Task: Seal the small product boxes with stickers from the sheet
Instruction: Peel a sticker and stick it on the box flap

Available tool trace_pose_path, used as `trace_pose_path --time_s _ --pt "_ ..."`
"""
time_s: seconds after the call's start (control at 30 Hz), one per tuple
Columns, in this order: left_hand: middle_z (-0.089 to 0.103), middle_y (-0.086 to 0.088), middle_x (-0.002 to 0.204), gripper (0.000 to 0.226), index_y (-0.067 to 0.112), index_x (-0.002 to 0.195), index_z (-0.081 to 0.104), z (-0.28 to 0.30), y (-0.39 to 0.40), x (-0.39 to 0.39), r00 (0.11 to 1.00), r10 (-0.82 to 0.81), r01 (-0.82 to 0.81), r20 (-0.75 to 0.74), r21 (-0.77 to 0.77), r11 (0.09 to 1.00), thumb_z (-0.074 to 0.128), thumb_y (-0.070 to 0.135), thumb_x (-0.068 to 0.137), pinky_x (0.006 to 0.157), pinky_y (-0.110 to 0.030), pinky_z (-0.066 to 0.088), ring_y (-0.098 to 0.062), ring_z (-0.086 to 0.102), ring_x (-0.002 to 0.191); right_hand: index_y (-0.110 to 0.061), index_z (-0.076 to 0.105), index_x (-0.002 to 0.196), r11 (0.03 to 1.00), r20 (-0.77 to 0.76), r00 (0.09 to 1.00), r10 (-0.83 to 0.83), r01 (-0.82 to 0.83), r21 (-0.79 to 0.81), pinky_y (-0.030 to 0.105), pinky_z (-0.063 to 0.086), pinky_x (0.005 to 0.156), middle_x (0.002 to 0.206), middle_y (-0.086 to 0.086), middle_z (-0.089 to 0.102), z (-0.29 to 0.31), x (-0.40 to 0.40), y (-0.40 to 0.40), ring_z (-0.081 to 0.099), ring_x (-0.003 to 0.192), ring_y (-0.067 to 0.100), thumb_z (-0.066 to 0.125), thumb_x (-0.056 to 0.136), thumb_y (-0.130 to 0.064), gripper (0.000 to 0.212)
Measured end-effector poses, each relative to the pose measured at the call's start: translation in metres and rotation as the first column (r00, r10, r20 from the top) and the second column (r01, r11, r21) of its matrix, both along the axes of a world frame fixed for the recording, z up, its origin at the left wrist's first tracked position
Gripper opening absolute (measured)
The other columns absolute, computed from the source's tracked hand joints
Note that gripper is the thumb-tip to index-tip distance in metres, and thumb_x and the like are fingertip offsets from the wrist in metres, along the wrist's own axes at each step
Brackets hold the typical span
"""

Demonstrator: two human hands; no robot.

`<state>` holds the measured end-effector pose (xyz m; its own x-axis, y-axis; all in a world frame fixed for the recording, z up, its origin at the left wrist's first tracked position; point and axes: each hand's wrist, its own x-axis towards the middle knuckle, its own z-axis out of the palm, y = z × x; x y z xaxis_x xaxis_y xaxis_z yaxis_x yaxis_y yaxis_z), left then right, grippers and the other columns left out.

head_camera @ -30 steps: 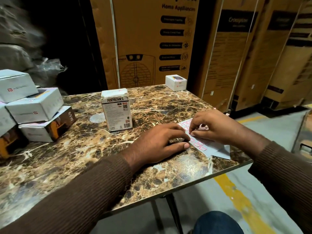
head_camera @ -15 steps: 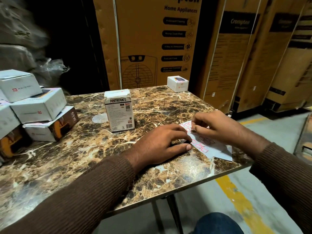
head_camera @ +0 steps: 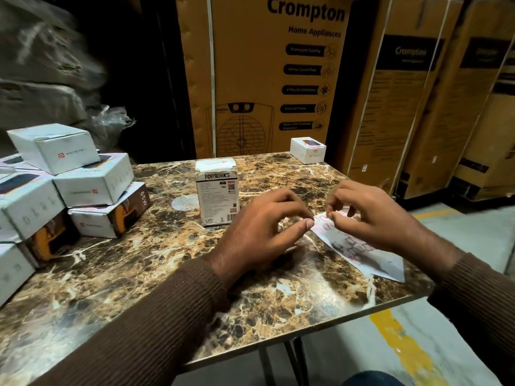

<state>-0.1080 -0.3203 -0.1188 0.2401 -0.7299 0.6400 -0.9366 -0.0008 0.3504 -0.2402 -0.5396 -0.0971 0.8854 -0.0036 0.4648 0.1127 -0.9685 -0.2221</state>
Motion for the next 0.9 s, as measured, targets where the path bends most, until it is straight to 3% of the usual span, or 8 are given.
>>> trace_pose_path --time_s 0.17,0.3,0.43,0.53,0.73,0.9 --pt "0.070 0.006 0.104 0.014 0.016 0.107 0.078 0.042 0.042 0.030 0.987 0.160 -0.150 0.014 -0.274 0.950 0.073 0.027 0.100 0.080 -0.022 0.056 -0.007 0.065 0.097 -0.017 0.071 0.095 0.993 0.291 0.956 0.028 -0.059 0.099 0.027 0.053 0.066 0.088 -0.009 0.069 0.018 0.026 0.045 0.065 0.079 0.006 0.063 0.096 -0.029 0.014" --pt "0.070 0.004 0.111 0.019 0.017 0.111 0.078 0.064 0.082 0.073 0.976 0.218 -0.208 0.026 -0.206 0.956 0.078 0.029 0.097 0.085 -0.021 0.052 -0.010 0.066 0.104 -0.011 0.073 0.096 0.980 0.412 0.909 0.054 -0.127 0.153 0.023 0.054 0.063 0.087 -0.002 0.070 0.030 0.066 0.083 0.066 0.078 0.010 0.063 0.097 -0.020 0.013" --pt "0.068 0.008 0.127 0.041 0.023 0.126 0.075 0.063 0.106 0.109 0.978 0.209 -0.208 0.018 -0.052 0.977 0.083 0.042 0.090 0.101 -0.035 0.053 -0.010 0.061 0.123 -0.014 0.069 0.099 0.978 0.423 0.903 0.078 -0.152 0.143 0.015 0.047 0.066 0.089 -0.005 0.068 0.036 0.110 0.108 0.063 0.081 0.007 0.062 0.100 -0.017 0.008" --pt "0.066 0.014 0.132 0.046 0.030 0.129 0.073 0.048 0.112 0.121 0.980 0.201 -0.201 0.012 0.002 0.980 0.079 0.051 0.088 0.104 -0.048 0.050 -0.013 0.057 0.129 -0.015 0.067 0.101 0.989 0.383 0.919 0.091 -0.130 0.077 0.023 0.050 0.070 0.093 -0.004 0.067 0.032 0.133 0.117 0.062 0.085 0.010 0.059 0.102 -0.021 0.010" --pt "0.070 0.014 0.122 0.029 0.028 0.119 0.077 0.030 0.107 0.125 0.973 0.222 -0.227 -0.064 -0.101 0.969 0.073 0.042 0.094 0.101 -0.048 0.051 -0.010 0.061 0.122 -0.017 0.068 0.102 0.999 0.408 0.912 0.043 -0.043 -0.011 0.026 0.045 0.067 0.091 -0.007 0.067 0.024 0.142 0.121 0.060 0.083 0.009 0.058 0.103 -0.026 0.013" --pt "0.070 0.012 0.112 0.021 0.026 0.113 0.077 0.023 0.099 0.119 0.957 0.284 -0.289 -0.056 -0.161 0.944 0.070 0.037 0.096 0.093 -0.050 0.053 -0.015 0.064 0.113 -0.017 0.066 0.105 0.983 0.432 0.901 0.049 0.034 -0.183 0.026 0.042 0.065 0.091 -0.004 0.067 0.020 0.137 0.125 0.060 0.082 0.013 0.056 0.103 -0.029 0.015"
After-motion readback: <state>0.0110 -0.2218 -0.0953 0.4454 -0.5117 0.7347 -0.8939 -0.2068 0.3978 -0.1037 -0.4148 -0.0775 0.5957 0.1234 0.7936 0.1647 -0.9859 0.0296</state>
